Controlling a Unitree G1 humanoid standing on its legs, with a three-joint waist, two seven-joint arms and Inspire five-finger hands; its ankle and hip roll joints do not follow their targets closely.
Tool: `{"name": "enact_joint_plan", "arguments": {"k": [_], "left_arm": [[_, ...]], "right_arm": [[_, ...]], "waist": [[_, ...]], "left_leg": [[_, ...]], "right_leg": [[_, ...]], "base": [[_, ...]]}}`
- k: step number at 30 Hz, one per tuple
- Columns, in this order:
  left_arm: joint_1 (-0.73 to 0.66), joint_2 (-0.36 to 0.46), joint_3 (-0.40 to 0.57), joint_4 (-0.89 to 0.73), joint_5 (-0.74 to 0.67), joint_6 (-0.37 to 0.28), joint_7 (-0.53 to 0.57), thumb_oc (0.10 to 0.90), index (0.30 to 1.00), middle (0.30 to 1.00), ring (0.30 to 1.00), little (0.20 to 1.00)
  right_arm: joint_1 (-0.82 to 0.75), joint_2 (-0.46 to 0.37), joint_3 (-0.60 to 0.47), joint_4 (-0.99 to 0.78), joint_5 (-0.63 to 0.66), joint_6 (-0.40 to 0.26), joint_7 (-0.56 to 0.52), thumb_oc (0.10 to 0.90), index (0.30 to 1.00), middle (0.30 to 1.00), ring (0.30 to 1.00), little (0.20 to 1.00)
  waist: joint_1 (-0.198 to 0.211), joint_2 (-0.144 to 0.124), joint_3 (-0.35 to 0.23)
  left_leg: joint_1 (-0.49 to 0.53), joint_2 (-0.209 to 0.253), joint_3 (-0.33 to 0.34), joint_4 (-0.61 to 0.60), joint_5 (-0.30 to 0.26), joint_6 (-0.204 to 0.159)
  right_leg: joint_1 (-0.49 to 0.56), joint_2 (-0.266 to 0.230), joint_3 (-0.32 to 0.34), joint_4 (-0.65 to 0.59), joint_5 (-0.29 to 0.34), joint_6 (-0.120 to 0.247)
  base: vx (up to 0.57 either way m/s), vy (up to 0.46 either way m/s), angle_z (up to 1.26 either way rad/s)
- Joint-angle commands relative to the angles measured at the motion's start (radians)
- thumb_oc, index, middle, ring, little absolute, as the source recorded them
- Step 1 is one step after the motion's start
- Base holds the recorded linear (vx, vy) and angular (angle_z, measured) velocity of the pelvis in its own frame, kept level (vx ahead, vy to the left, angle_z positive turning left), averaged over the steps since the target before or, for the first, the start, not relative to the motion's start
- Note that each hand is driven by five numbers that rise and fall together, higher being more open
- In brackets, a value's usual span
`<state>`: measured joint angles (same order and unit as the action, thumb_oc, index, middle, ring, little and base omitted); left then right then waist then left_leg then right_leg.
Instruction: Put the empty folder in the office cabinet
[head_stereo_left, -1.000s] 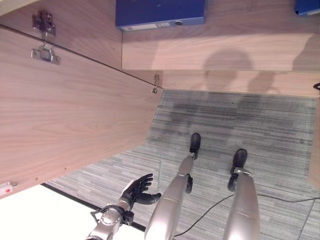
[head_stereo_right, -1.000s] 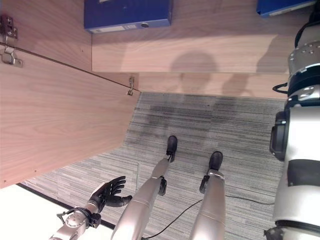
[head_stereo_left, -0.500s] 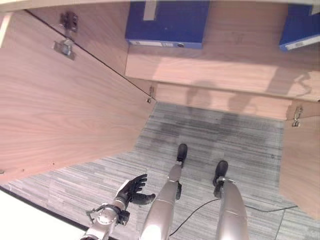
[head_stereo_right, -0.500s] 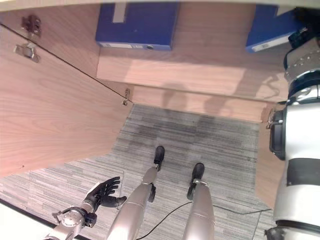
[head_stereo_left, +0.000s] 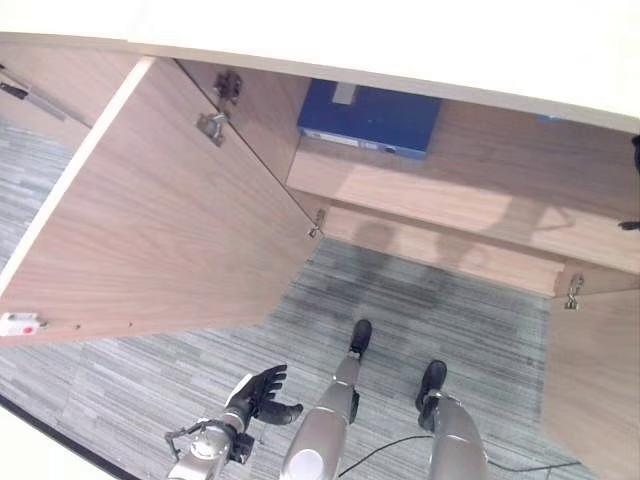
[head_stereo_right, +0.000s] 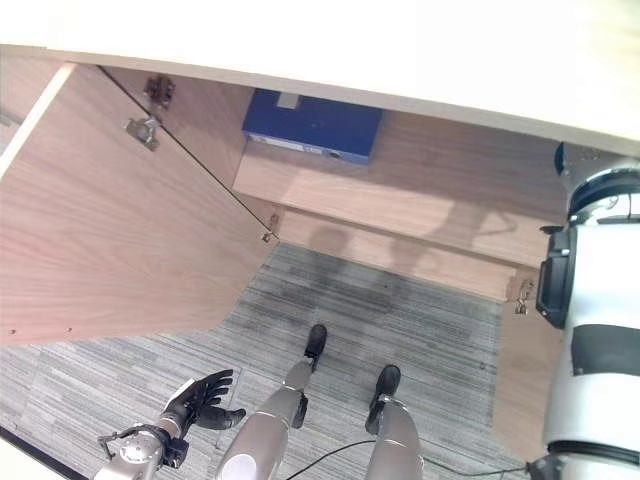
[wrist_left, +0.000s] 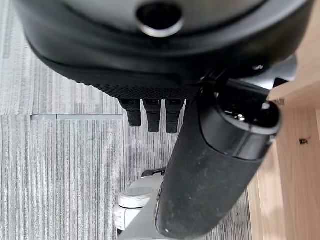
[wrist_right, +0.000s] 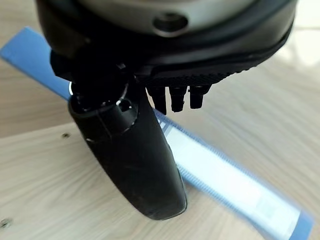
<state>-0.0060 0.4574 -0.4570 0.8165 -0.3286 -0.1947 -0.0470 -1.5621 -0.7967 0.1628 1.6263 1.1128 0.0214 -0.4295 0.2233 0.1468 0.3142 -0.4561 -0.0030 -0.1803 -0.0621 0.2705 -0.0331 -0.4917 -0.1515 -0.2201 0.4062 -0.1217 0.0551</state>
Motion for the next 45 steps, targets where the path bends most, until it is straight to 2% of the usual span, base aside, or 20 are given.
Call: {"name": "enact_joint_plan", "arguments": {"k": [1, 9, 14, 17, 18, 22, 24, 27, 29, 30, 31, 32, 33, 35, 36, 38, 39, 41, 42, 45], "left_arm": [[0.032, 0.042, -0.014, 0.063, 0.035, -0.008, 0.019, 0.8, 0.9, 0.9, 0.9, 0.9], [0.025, 0.025, -0.011, 0.057, 0.019, -0.017, 0.035, 0.8, 0.9, 0.9, 0.9, 0.9], [0.006, 0.013, -0.022, 0.035, 0.0, -0.029, 0.042, 0.8, 0.9, 0.9, 0.9, 0.9], [0.003, 0.012, -0.03, 0.026, 0.001, -0.033, 0.041, 0.8, 0.9, 0.9, 0.9, 0.9], [0.002, 0.021, -0.04, -0.032, -0.012, -0.037, 0.036, 0.8, 0.9, 0.9, 0.9, 0.9], [0.007, 0.033, -0.04, -0.074, -0.031, -0.036, 0.028, 0.8, 0.9, 0.9, 0.9, 0.9], [0.001, 0.047, -0.045, -0.103, -0.033, -0.042, 0.026, 0.8, 0.9, 0.9, 0.9, 0.9], [0.002, 0.052, -0.047, -0.114, -0.034, -0.041, 0.022, 0.8, 0.9, 0.9, 0.9, 0.9], [0.007, 0.06, -0.054, -0.145, -0.042, -0.045, 0.017, 0.8, 0.9, 0.9, 0.9, 0.9], [0.007, 0.06, -0.054, -0.147, -0.042, -0.044, 0.017, 0.8, 0.9, 0.9, 0.9, 0.9], [0.017, 0.065, -0.057, -0.171, -0.043, -0.045, 0.013, 0.8, 0.9, 0.9, 0.9, 0.9], [0.017, 0.065, -0.057, -0.172, -0.043, -0.044, 0.013, 0.8, 0.9, 0.9, 0.9, 0.9], [0.024, 0.069, -0.059, -0.187, -0.04, -0.044, 0.008, 0.8, 0.9, 0.9, 0.9, 0.9], [0.027, 0.071, -0.06, -0.195, -0.038, -0.042, 0.006, 0.8, 0.9, 0.9, 0.9, 0.9], [0.03, 0.075, -0.061, -0.198, -0.039, -0.042, 0.003, 0.8, 0.9, 0.9, 0.9, 0.9], [0.03, 0.078, -0.061, -0.206, -0.041, -0.042, -0.001, 0.8, 0.9, 0.9, 0.9, 0.9], [0.029, 0.077, -0.06, -0.211, -0.044, -0.041, -0.003, 0.8, 0.9, 0.9, 0.9, 0.9], [0.031, 0.079, -0.057, -0.216, -0.049, -0.04, -0.005, 0.8, 0.9, 0.9, 0.9, 0.9], [0.031, 0.08, -0.055, -0.216, -0.05, -0.041, -0.004, 0.8, 0.9, 0.9, 0.9, 0.9], [0.03, 0.08, -0.056, -0.22, -0.05, -0.037, -0.007, 0.8, 0.9, 0.9, 0.9, 0.9]], "right_arm": [[0.006, -0.063, 0.047, -0.071, 0.012, -0.084, -0.002, 0.8, 0.9, 0.9, 0.9, 0.9], [0.045, -0.015, 0.007, -0.085, 0.031, -0.091, -0.013, 0.8, 0.9, 0.9, 0.9, 0.9], [0.077, -0.016, -0.016, -0.098, 0.058, -0.105, -0.015, 0.8, 0.9, 0.9, 0.9, 0.9], [0.092, -0.018, -0.024, -0.105, 0.073, -0.111, -0.011, 0.8, 0.9, 0.9, 0.9, 0.9], [0.109, -0.026, -0.036, -0.109, 0.083, -0.116, -0.014, 0.8, 0.9, 0.9, 0.9, 0.9], [0.139, -0.041, -0.061, -0.104, 0.091, -0.116, -0.019, 0.8, 0.9, 0.9, 0.9, 0.9], [0.184, -0.033, -0.089, -0.111, 0.103, -0.126, -0.018, 0.8, 0.9, 0.9, 0.9, 0.9], [0.191, -0.036, -0.096, -0.11, 0.107, -0.126, -0.018, 0.8, 0.9, 0.9, 0.9, 0.9], [0.21, -0.052, -0.107, -0.097, 0.12, -0.117, -0.012, 0.8, 0.9, 0.9, 0.9, 0.9], [0.209, -0.053, -0.106, -0.098, 0.12, -0.116, -0.012, 0.8, 0.9, 0.9, 0.9, 0.9], [0.222, -0.062, -0.112, -0.094, 0.118, -0.113, -0.011, 0.8, 0.9, 0.9, 0.9, 0.9], [0.222, -0.063, -0.112, -0.095, 0.118, -0.112, -0.011, 0.8, 0.9, 0.9, 0.9, 0.9], [0.235, -0.071, -0.121, -0.093, 0.118, -0.111, -0.012, 0.8, 0.9, 0.9, 0.9, 0.9], [0.242, -0.074, -0.124, -0.092, 0.117, -0.108, -0.011, 0.8, 0.9, 0.9, 0.9, 0.9], [0.246, -0.075, -0.127, -0.088, 0.119, -0.107, -0.009, 0.8, 0.9, 0.9, 0.9, 0.9], [0.253, -0.074, -0.131, -0.086, 0.123, -0.107, -0.008, 0.8, 0.9, 0.9, 0.9, 0.9], [0.259, -0.075, -0.136, -0.085, 0.124, -0.106, -0.006, 0.8, 0.9, 0.9, 0.9, 0.9], [0.269, -0.074, -0.144, -0.085, 0.128, -0.108, -0.007, 0.8, 0.9, 0.9, 0.9, 0.9], [0.273, -0.072, -0.146, -0.083, 0.128, -0.108, -0.006, 0.8, 0.9, 0.9, 0.9, 0.9], [0.275, -0.063, -0.151, -0.09, 0.138, -0.115, -0.006, 0.8, 0.9, 0.9, 0.9, 0.9]], "waist": [[0.033, -0.038, -0.078], [0.044, -0.018, -0.07], [0.047, 0.011, -0.048], [0.048, 0.018, -0.045], [0.047, 0.03, -0.038], [0.048, 0.045, -0.033], [0.052, 0.068, -0.018], [0.054, 0.075, -0.017], [0.058, 0.098, -0.01], [0.056, 0.093, -0.017], [0.06, 0.109, -0.007], [0.057, 0.105, -0.014], [0.061, 0.12, -0.005], [0.06, 0.121, -0.012], [0.063, 0.13, -0.006], [0.066, 0.137, -0.007], [0.063, 0.136, -0.013], [0.063, 0.141, -0.015], [0.067, 0.148, -0.01], [0.061, 0.145, -0.019]], "left_leg": [[0.177, 0.033, -0.022, -0.025, -0.222, -0.089], [0.17, 0.036, -0.02, -0.025, -0.22, -0.081], [0.156, 0.033, -0.025, -0.025, -0.212, -0.08], [0.15, 0.031, -0.027, -0.025, -0.209, -0.081], [0.146, 0.028, -0.029, -0.025, -0.208, -0.079], [0.139, 0.026, -0.032, -0.025, -0.207, -0.077], [0.125, 0.022, -0.036, -0.025, -0.201, -0.077], [0.12, 0.021, -0.036, -0.025, -0.199, -0.077], [0.109, 0.016, -0.035, -0.025, -0.194, -0.079], [0.116, 0.016, -0.035, -0.025, -0.213, -0.081], [0.102, 0.012, -0.034, -0.025, -0.193, -0.08], [0.109, 0.012, -0.035, -0.025, -0.21, -0.081], [0.098, 0.009, -0.033, -0.025, -0.192, -0.08], [0.101, 0.007, -0.034, -0.025, -0.208, -0.082], [0.093, 0.006, -0.033, -0.025, -0.19, -0.079], [0.09, 0.003, -0.034, -0.025, -0.189, -0.079], [0.094, 0.002, -0.036, -0.025, -0.205, -0.081], [0.095, 0.0, -0.037, -0.025, -0.205, -0.081], [0.089, -0.001, -0.036, -0.025, -0.188, -0.079], [0.1, -0.002, -0.039, -0.025, -0.203, -0.081]], "right_leg": [[0.246, -0.014, -0.026, -0.315, 0.013, 0.063], [0.228, -0.01, -0.016, -0.301, 0.006, 0.058], [0.202, -0.014, -0.011, -0.277, -0.006, 0.054], [0.194, -0.016, -0.011, -0.271, -0.008, 0.053], [0.187, -0.018, -0.01, -0.262, -0.012, 0.053], [0.172, -0.023, -0.012, -0.244, -0.019, 0.054], [0.147, -0.029, -0.013, -0.23, -0.022, 0.055], [0.137, -0.032, -0.011, -0.224, -0.023, 0.056], [0.115, -0.041, -0.009, -0.21, -0.024, 0.057], [0.124, -0.04, 0.002, -0.21, -0.049, 0.058], [0.104, -0.046, -0.007, -0.198, -0.03, 0.058], [0.112, -0.045, 0.003, -0.199, -0.052, 0.06], [0.096, -0.05, -0.005, -0.193, -0.032, 0.058], [0.101, -0.05, 0.005, -0.192, -0.054, 0.06], [0.089, -0.052, -0.005, -0.187, -0.033, 0.058], [0.084, -0.055, -0.005, -0.182, -0.035, 0.059], [0.091, -0.055, 0.005, -0.183, -0.057, 0.06], [0.088, -0.057, 0.005, -0.179, -0.057, 0.061], [0.08, -0.06, -0.005, -0.176, -0.036, 0.06], [0.097, -0.058, 0.004, -0.179, -0.059, 0.061]], "base": [[-0.01, -0.007, 0.17], [-0.01, 0.006, 0.04], [-0.04, 0.01, 0.0], [-0.01, 0.005, 0.0], [0.0, 0.0, 0.0], [-0.03, 0.01, 0.03], [-0.06, 0.0, 0.03], [-0.03, 0.004, 0.03], [0.0, -0.007, -0.01], [-0.03, 0.013, -0.01], [0.08, -0.033, 0.05], [-0.12, 0.055, 0.08], [0.07, -0.026, 0.1], [0.0, 0.0, 0.0], [-0.1, 0.041, -0.06], [-0.02, -0.002, 0.01], [0.07, -0.036, 0.04], [-0.01, 0.006, 0.07], [-0.09, 0.042, 0.04], [0.02, -0.018, 0.0]]}}
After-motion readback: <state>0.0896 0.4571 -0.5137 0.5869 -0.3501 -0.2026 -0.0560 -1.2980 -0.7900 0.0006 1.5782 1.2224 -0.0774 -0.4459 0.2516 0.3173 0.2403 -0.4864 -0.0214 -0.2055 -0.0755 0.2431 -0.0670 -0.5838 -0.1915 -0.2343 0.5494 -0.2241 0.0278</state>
